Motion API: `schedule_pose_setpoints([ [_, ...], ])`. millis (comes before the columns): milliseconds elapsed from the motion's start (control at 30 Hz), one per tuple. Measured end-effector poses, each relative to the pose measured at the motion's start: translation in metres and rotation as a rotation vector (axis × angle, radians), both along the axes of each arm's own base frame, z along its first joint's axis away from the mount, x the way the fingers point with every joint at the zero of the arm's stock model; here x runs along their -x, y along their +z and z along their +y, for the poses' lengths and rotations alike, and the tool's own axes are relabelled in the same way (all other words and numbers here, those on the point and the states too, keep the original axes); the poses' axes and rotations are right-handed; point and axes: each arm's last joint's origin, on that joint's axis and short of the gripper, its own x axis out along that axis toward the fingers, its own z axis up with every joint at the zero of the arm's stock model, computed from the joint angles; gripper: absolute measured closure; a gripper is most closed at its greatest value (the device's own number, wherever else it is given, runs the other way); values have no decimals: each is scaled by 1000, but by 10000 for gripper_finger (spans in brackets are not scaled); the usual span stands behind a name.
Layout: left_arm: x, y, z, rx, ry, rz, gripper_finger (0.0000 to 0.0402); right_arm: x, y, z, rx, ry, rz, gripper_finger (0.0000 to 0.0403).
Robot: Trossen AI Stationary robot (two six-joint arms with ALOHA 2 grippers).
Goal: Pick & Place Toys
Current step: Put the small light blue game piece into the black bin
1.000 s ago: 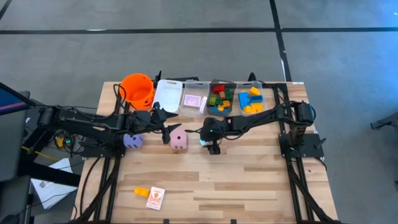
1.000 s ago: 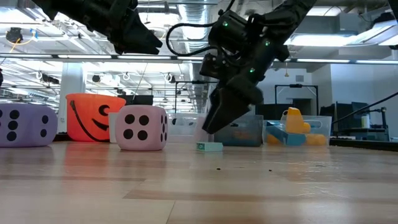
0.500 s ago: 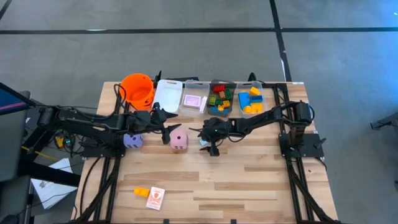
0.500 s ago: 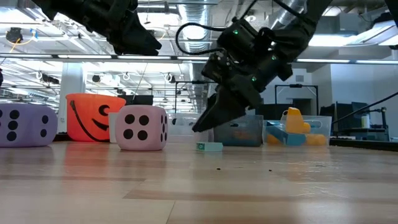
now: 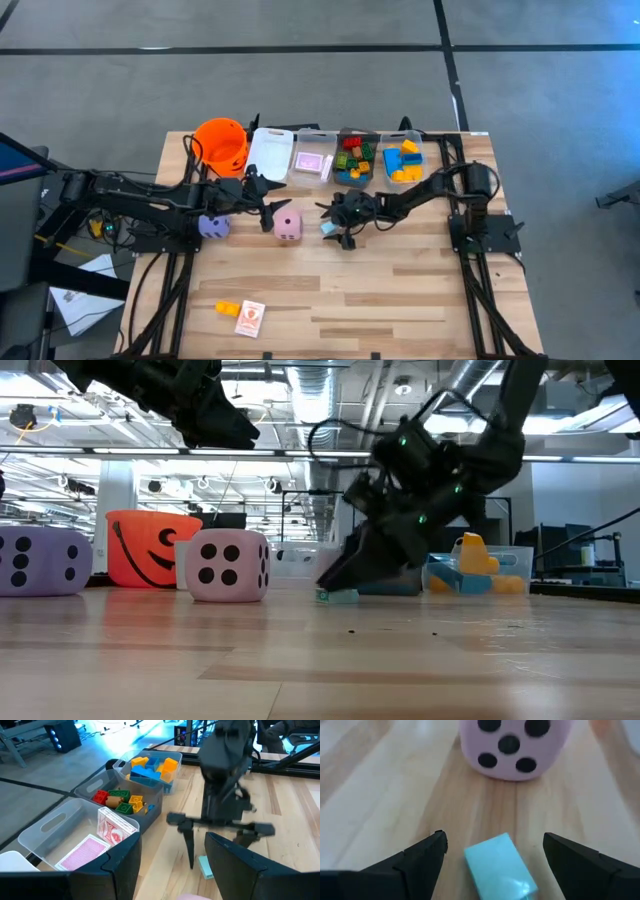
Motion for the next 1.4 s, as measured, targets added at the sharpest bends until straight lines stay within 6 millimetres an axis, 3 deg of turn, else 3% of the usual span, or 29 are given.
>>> schedule_pose_setpoints([
  [333, 0, 0, 0, 0, 0, -2, 192, -17, -41, -1, -70, 33, -24, 79],
  [967, 0, 0, 0, -6, -3, 7, 192, -16, -44, -5, -68, 23, 8, 197],
  [1167, 0, 0, 0, -9, -3, 9, 192, -16, -44, -5, -130, -28, 17, 278],
  [1400, 0, 0, 0, -10, -3, 2, 192, -16, -36, -3, -192, -63, 6, 281],
])
